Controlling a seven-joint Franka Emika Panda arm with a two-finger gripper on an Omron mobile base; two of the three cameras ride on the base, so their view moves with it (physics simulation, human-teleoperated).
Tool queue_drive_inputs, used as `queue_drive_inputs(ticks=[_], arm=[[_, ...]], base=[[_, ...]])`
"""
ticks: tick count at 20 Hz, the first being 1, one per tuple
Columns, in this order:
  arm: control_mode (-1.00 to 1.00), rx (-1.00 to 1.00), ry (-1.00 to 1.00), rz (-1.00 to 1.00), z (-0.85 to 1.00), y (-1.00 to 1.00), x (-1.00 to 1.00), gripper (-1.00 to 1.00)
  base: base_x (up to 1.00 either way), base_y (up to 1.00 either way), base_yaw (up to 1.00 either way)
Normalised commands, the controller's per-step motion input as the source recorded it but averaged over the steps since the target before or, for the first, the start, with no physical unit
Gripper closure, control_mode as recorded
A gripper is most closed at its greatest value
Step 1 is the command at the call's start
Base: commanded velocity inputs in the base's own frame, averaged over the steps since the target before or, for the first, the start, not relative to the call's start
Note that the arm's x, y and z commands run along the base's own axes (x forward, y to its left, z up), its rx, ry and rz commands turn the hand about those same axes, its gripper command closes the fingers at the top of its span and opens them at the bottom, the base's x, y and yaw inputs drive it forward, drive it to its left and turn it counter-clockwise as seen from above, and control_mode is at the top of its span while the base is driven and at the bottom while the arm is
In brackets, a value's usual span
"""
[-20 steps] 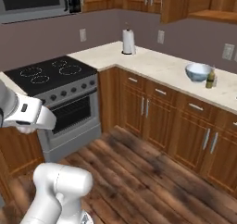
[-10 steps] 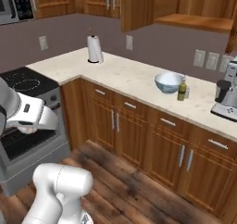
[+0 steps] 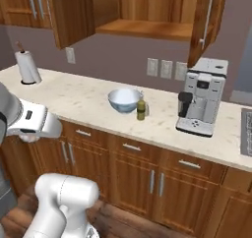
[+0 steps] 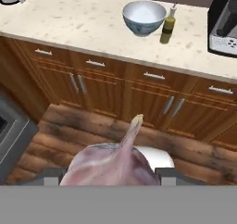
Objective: Retrieve the bottle and the shaker from the cabinet and place them next to the mixing bowl on the counter. Then add garlic from the fridge to the mixing bowl.
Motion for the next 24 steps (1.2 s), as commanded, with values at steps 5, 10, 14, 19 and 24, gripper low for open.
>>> queue_drive_inputs(ticks=[5,10,14,19,24], arm=[[1.00,0.00,0.00,0.00,0.00,0.00,0.00,1.00],[1.00,0.00,0.00,0.00,0.00,0.00,0.00,1.00],[1.00,0.00,0.00,0.00,0.00,0.00,0.00,1.00],[1.00,0.00,0.00,0.00,0.00,0.00,0.00,1.00],[1.00,0.00,0.00,0.00,0.00,0.00,0.00,1.00]], base=[[0.98,0.66,-0.16],[0.48,0.19,-0.19],[0.00,-0.29,-0.45],[0.63,0.00,-0.22],[0.65,-0.16,0.00]])
